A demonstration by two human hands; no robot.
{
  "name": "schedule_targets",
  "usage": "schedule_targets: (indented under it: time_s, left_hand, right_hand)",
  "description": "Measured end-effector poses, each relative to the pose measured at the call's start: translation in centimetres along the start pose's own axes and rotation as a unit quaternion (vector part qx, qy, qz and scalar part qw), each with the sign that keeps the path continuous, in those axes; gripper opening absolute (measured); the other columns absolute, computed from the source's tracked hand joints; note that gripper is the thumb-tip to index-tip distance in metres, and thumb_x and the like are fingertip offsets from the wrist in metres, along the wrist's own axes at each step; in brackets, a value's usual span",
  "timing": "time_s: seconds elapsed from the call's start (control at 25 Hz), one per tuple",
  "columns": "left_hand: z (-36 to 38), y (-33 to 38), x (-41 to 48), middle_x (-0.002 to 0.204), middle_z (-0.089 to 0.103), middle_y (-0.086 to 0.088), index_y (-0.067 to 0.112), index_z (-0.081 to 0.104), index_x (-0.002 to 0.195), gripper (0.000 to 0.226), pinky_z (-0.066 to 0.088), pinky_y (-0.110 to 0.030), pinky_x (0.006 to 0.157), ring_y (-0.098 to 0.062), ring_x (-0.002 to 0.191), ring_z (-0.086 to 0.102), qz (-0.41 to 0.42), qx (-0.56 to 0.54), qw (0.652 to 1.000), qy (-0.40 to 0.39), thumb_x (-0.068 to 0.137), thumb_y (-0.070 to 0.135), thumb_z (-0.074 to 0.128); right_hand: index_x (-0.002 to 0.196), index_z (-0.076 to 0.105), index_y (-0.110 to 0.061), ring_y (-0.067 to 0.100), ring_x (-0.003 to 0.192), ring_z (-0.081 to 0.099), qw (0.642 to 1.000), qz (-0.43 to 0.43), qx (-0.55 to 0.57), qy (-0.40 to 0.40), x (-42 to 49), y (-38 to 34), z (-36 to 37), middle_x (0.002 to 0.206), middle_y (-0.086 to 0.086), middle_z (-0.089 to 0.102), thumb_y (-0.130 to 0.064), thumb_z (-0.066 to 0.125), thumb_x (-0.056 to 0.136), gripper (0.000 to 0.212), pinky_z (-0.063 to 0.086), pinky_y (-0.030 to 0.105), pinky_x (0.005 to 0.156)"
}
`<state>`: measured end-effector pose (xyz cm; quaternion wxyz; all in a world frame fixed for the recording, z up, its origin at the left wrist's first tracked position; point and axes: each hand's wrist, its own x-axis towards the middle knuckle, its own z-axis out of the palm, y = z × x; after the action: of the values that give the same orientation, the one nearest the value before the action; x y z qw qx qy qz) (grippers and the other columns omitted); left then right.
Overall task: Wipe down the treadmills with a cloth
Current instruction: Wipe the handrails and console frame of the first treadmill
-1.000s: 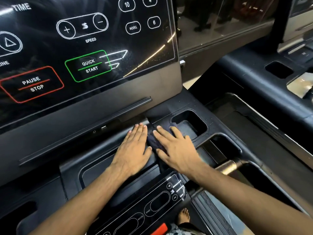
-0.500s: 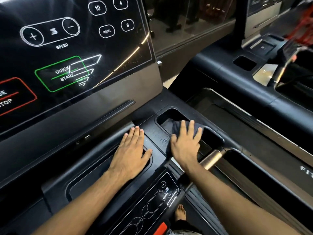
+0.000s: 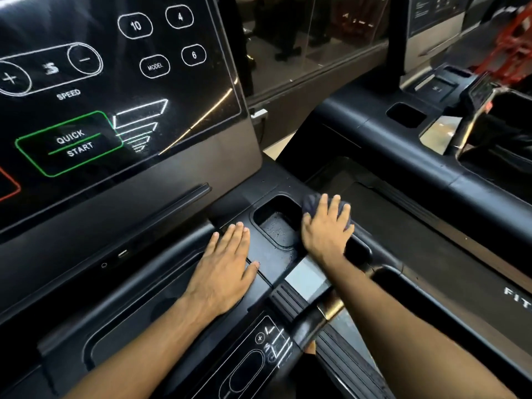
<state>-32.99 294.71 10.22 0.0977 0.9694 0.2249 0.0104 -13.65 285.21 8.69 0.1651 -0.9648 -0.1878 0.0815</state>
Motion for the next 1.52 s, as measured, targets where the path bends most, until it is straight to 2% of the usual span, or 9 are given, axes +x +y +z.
schedule_targets:
  time_s: [0.2,0.36,0.52,0.68,0.88,1.04,1.2,1.36,1.52]
  left_hand:
    - [-0.4,0.0,1.8,0.161,-0.014,-0.002,0.014,-0.009,0.154,0.072,-0.012,-0.027,0.117,-0.01,0.147,-0.016,-0.022,-0.018,0.999,-0.036,0.1,0.052,0.021]
    - [-1.1,0.2,3.2,0.161,-0.016,0.001,0.016,-0.009,0.154,0.073,-0.012,-0.022,0.116,-0.008,0.146,-0.018,-0.063,-0.019,0.997,-0.05,0.1,0.053,0.023]
    - [-0.7,1.4,3.8,0.16,-0.018,0.002,0.017,-0.012,0.153,0.084,-0.015,-0.023,0.115,-0.007,0.145,-0.021,-0.104,0.002,0.993,-0.051,0.082,0.063,-0.004]
    - [-0.4,1.8,3.6,0.16,-0.019,0.002,0.018,-0.012,0.153,0.086,-0.013,-0.024,0.116,-0.008,0.145,-0.021,-0.166,0.007,0.985,-0.057,0.082,0.066,-0.003]
    - [-1.3,2.8,3.1,0.16,-0.017,0.0,0.015,-0.007,0.154,0.084,-0.013,-0.023,0.115,-0.01,0.147,-0.016,-0.212,0.015,0.975,-0.061,0.09,0.065,0.012]
    - [-1.4,3.6,2.0,0.161,-0.014,-0.001,0.016,-0.005,0.155,0.077,-0.013,-0.022,0.115,-0.009,0.147,-0.016,-0.241,0.009,0.969,-0.059,0.096,0.059,0.022]
    - [-1.4,3.6,2.2,0.162,-0.006,-0.005,0.013,0.0,0.155,0.081,-0.012,-0.023,0.116,-0.012,0.148,-0.011,-0.255,0.015,0.965,-0.061,0.092,0.061,0.015]
    - [-1.3,3.7,2.6,0.162,-0.011,-0.002,0.015,-0.003,0.155,0.074,-0.01,-0.024,0.118,-0.01,0.148,-0.014,-0.264,0.003,0.962,-0.062,0.1,0.054,0.028]
    - [-1.4,3.7,4.1,0.162,-0.007,-0.003,0.013,-0.001,0.155,0.074,-0.01,-0.022,0.118,-0.009,0.148,-0.012,-0.274,-0.014,0.96,-0.056,0.101,0.05,0.032]
  right_hand:
    - [0.16,0.013,-0.022,0.031,0.153,0.009,0.969,-0.231,-0.091,-0.007,1.8,0.3,0.7,0.168,0.002,0.008,-0.044,0.032,0.103,0.064,0.035,0.057,0.107]
    - [0.159,0.02,-0.022,0.031,0.149,0.02,0.988,-0.133,-0.021,-0.076,8.6,-0.4,-0.2,0.166,0.004,0.019,-0.045,0.034,0.103,0.062,0.035,0.058,0.11]
    - [0.159,0.023,-0.022,0.03,0.152,0.018,0.905,-0.414,-0.056,-0.074,9.0,0.0,1.1,0.166,0.001,0.02,-0.046,0.037,0.102,0.063,0.037,0.053,0.109]
    - [0.155,0.03,-0.015,0.037,0.144,0.033,0.962,-0.248,-0.007,-0.118,15.1,-2.0,0.9,0.159,0.009,0.032,-0.053,0.026,0.099,0.068,0.037,0.054,0.111]
    - [0.154,0.036,-0.027,0.028,0.15,0.027,0.754,-0.644,-0.099,-0.08,12.5,-3.2,1.6,0.162,-0.003,0.033,-0.052,0.029,0.098,0.062,0.045,0.05,0.103]
    - [0.152,0.039,-0.027,0.027,0.152,0.017,0.87,-0.475,-0.07,-0.113,12.8,-8.3,1.6,0.163,-0.002,0.03,-0.051,0.03,0.102,0.056,0.034,0.052,0.112]
    - [0.147,0.045,-0.03,0.024,0.136,0.043,0.63,-0.767,-0.089,-0.088,10.2,-9.0,1.9,0.152,-0.002,0.049,-0.053,0.029,0.1,0.055,0.042,0.046,0.104]
    - [0.153,0.037,-0.027,0.027,0.151,0.019,0.839,-0.522,-0.093,-0.121,13.8,-11.7,2.1,0.163,-0.001,0.03,-0.05,0.036,0.099,0.059,0.031,0.051,0.112]
    - [0.15,0.041,-0.032,0.028,0.136,0.042,0.64,-0.759,-0.087,-0.085,11.6,-9.1,2.5,0.152,-0.001,0.046,-0.055,0.036,0.096,0.059,0.04,0.05,0.103]
